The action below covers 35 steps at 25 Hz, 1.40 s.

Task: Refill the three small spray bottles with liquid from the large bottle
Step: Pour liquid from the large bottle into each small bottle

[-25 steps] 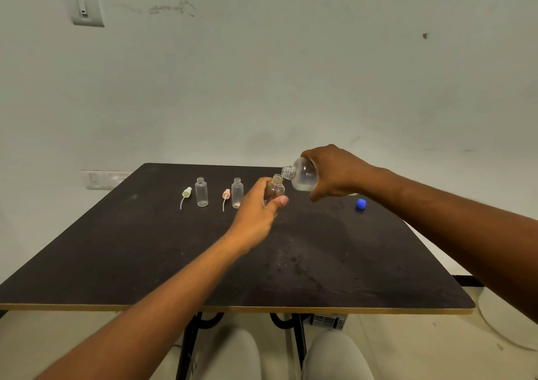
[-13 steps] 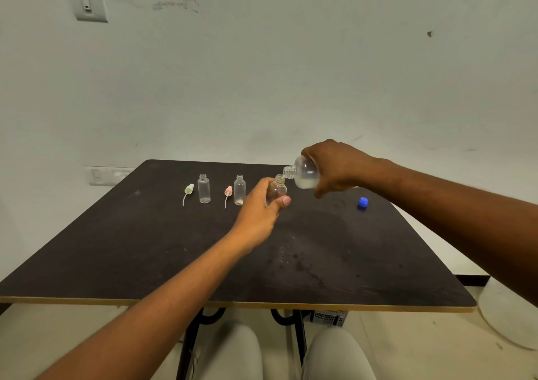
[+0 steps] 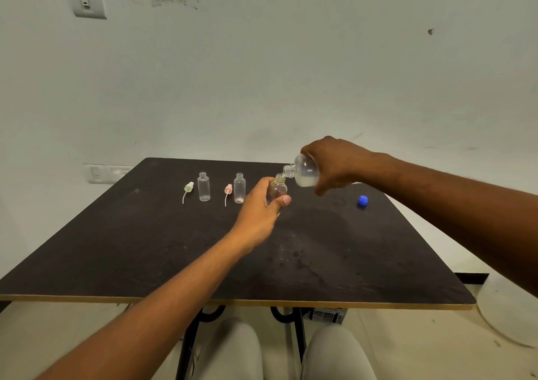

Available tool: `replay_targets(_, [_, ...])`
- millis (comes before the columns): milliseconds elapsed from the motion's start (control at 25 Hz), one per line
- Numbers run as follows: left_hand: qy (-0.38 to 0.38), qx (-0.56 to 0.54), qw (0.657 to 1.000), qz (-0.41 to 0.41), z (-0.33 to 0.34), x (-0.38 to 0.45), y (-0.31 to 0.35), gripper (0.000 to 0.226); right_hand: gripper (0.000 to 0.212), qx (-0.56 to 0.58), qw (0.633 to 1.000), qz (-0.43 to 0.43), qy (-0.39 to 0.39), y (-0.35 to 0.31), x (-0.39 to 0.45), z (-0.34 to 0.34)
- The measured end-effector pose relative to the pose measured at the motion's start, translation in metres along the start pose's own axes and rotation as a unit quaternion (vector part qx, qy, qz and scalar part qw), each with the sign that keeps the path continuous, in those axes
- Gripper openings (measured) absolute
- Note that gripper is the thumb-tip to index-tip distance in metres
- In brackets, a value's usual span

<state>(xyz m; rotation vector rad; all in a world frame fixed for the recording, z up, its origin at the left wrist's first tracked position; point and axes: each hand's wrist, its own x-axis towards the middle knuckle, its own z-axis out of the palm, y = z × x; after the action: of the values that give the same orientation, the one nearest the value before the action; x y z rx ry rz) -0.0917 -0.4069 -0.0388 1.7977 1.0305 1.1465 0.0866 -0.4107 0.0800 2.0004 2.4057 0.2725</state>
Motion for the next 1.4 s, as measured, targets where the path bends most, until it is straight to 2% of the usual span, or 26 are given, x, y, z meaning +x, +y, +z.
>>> replay_targets(1400, [0.002, -0.029, 1.0, -0.008, -0.0009, -0.0055, 0.004, 0.021, 0.058, -0.013, 1.0, 0.0, -0.012, -0.0073, -0.0017, -0.0053])
